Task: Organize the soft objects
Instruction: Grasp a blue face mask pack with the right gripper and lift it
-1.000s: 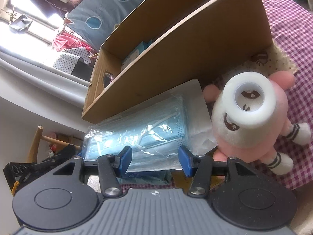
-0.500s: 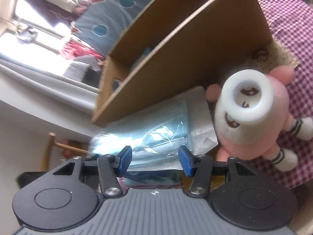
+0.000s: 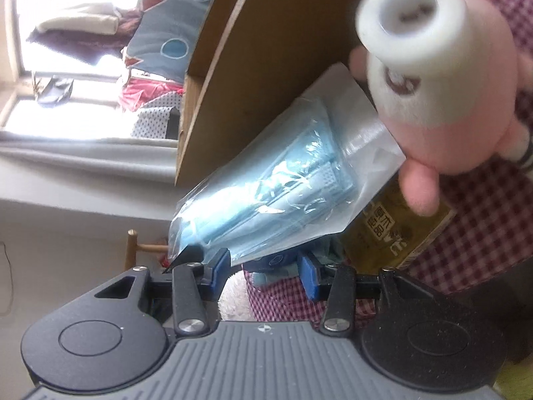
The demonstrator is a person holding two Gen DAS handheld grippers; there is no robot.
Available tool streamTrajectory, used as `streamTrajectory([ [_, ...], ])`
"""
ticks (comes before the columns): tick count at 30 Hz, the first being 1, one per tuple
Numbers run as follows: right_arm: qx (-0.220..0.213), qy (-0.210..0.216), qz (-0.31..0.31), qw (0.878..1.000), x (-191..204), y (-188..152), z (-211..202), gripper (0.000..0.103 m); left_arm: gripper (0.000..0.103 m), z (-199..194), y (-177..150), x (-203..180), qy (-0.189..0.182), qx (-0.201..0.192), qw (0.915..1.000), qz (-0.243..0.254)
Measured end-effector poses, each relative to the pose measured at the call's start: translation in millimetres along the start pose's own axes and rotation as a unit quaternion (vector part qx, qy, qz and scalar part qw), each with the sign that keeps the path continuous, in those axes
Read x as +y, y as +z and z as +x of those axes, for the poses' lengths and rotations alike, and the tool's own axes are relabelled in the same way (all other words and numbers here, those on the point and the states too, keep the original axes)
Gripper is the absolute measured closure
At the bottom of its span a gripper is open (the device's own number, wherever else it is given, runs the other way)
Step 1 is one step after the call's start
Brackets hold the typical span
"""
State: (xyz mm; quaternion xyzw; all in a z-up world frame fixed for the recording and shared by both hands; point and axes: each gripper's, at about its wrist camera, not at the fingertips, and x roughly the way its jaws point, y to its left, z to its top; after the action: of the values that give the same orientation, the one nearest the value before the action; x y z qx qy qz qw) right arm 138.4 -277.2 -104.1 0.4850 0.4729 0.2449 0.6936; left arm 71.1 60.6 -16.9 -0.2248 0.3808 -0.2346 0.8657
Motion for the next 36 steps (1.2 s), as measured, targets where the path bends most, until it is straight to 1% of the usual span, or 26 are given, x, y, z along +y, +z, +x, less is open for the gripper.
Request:
streamTrajectory([
  [5,-0.012,0.044,0.030,0.999,-11,-7,5,0.056,0.071,-6,-10,2,-0.016,0.008,0.9997,-0.019],
  [8,-0.027,0.067,0.057,0.996,-21,-9,6,0.056,0.071,-8,-15,0,-0.019,0.012,0.9995,-0.020],
  [13,-0.045,0.113,0.098,0.988,-38,-17,13,0.057,0.071,-12,-23,-9,-0.028,0.016,0.9994,-0.010],
  [14,-0.049,0.119,0.101,0.987,-39,-18,14,0.063,0.071,-13,-25,-11,-0.028,0.018,0.9994,-0.007],
  [15,-0.050,0.122,0.101,0.986,-40,-18,15,0.066,0.071,-13,-27,-12,-0.029,0.019,0.9994,-0.005],
  [16,-0.051,0.121,0.098,0.987,-41,-18,16,0.073,0.071,-13,-28,-13,-0.029,0.021,0.9994,-0.003],
  [17,-0.051,0.119,0.093,0.987,-42,-18,16,0.079,0.071,-14,-29,-13,-0.027,0.023,0.9994,-0.001],
  [19,-0.049,0.107,0.083,0.990,-39,-17,18,0.082,0.068,-15,-31,-13,-0.022,0.030,0.9993,0.002],
  [20,-0.047,0.101,0.078,0.991,-39,-18,18,0.083,0.061,-17,-31,-11,-0.017,0.035,0.9992,0.002],
  [21,-0.045,0.096,0.073,0.992,-38,-18,16,0.084,0.058,-19,-32,-10,-0.014,0.037,0.9992,0.002],
  [23,-0.042,0.089,0.061,0.993,-37,-18,13,0.085,0.046,-26,-32,-8,-0.005,0.030,0.9995,0.005],
  [24,-0.041,0.084,0.049,0.994,-35,-18,12,0.085,0.044,-30,-31,-7,0.000,0.025,0.9996,0.008],
  [26,-0.038,0.071,0.021,0.997,-26,-18,8,0.085,0.036,-38,-29,-5,0.009,0.013,0.9998,0.013],
  [29,-0.020,0.045,-0.029,0.998,-12,-19,6,0.087,0.033,-47,-25,-2,0.017,-0.004,0.9997,0.018],
  [32,0.002,0.011,-0.088,0.996,1,-16,4,0.087,0.033,-42,-20,0,0.018,0.000,0.9996,0.021],
  [34,0.023,-0.026,-0.143,0.989,15,-15,4,0.087,0.033,-31,-17,-2,0.014,0.011,0.9995,0.028],
  [36,0.032,-0.065,-0.195,0.978,29,-13,3,0.087,0.033,-21,-15,-5,0.008,0.019,0.9991,0.036],
])
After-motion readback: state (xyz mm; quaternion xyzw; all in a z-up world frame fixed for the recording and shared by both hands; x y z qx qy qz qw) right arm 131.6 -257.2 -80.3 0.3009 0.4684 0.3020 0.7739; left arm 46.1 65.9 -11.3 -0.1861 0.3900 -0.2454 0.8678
